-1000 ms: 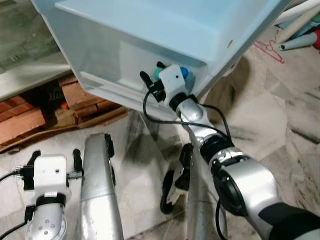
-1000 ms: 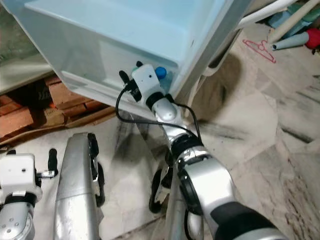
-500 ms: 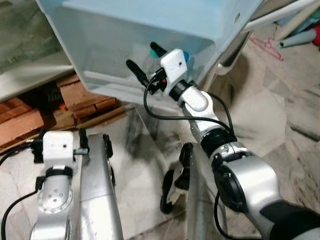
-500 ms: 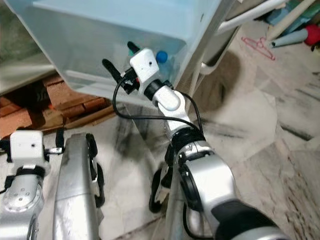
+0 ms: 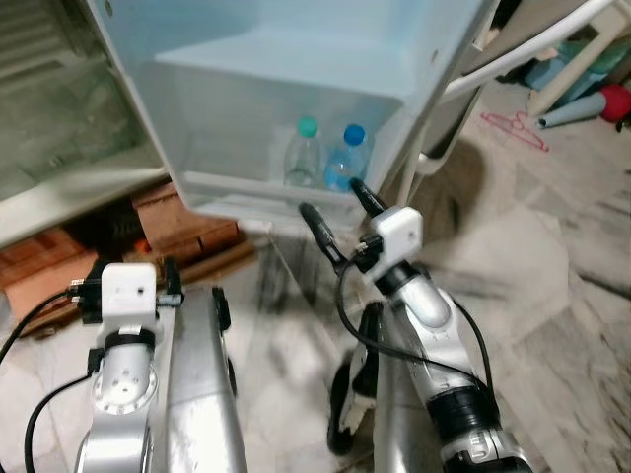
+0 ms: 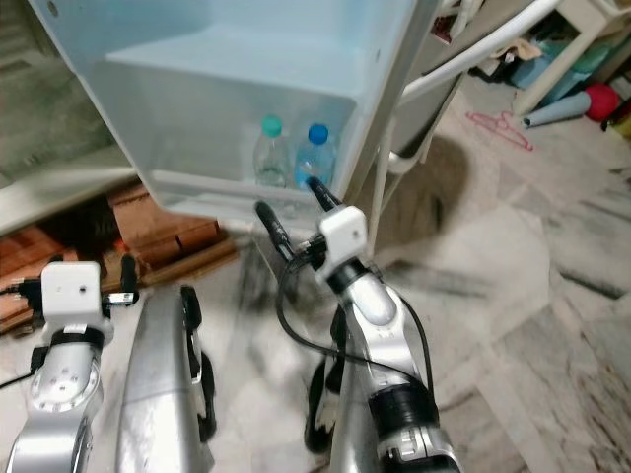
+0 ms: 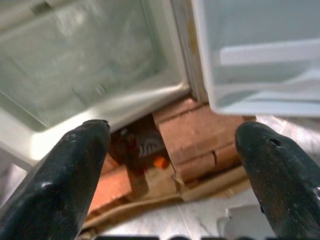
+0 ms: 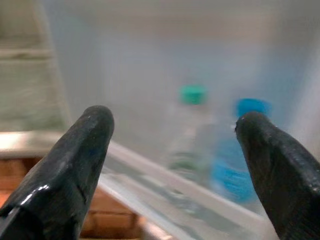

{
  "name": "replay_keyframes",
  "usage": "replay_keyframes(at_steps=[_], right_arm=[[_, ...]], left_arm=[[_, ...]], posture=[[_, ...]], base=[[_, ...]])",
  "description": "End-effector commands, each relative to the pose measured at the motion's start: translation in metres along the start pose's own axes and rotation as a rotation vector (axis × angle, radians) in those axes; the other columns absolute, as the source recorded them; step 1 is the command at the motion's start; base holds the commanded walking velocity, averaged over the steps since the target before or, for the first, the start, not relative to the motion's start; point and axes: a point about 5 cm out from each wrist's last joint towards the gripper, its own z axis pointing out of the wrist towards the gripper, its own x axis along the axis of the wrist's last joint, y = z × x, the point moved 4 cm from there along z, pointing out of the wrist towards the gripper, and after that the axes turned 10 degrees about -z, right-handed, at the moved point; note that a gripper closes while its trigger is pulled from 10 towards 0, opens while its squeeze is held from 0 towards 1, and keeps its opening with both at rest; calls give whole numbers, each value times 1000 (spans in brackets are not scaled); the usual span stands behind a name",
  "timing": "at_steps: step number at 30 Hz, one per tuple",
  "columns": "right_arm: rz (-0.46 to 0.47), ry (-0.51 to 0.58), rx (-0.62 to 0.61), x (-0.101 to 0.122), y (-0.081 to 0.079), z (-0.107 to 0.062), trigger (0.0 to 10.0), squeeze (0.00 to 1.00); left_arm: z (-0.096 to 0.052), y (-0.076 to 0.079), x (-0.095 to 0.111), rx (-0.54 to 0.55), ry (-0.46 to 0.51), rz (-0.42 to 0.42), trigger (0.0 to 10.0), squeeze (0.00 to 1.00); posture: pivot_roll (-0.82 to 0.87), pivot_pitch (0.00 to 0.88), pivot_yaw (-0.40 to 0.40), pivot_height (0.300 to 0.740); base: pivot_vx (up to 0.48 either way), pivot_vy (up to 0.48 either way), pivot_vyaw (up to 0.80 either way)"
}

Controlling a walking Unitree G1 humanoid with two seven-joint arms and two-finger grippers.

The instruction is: Restocking fridge

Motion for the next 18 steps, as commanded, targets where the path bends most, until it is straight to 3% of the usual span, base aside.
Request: replay_keyframes(at_steps=[1,2,4,8,10,15,18], right_arm=[[-8,-24,-66,0,10,-5,10000,0],[-45,-69,-128,-6,19,-12,10000,0],[-8,-117,-182,-14,28,-20,10000,0],[-29,-120,-184,-18,34,-20,10000,0],[-18,-142,-217,-19,42,-16,10000,0],[-31,-161,-224,-20,46,-9,10000,0],[-26,-203,-236,-27,51,-12,10000,0]], left_arm=[[-2,3,-7,-25,-12,3,10000,0],[1,9,-10,-49,-18,0,10000,0],[8,24,-10,-115,-17,-27,10000,0],[15,36,-5,-154,7,-26,10000,0],[25,44,1,-169,35,-35,10000,0],[33,38,-4,-124,23,-57,10000,0],[29,38,-14,-127,-1,-50,10000,0]], posture=[[142,96,-57,520],[118,50,-36,520],[112,25,-24,520],[115,0,-25,525],[105,0,-22,540],[91,0,-26,565],[89,0,-52,585]], base=[[0,0,0],[0,0,0],[0,0,0],[0,0,0],[0,0,0],[0,0,0],[0,0,0]])
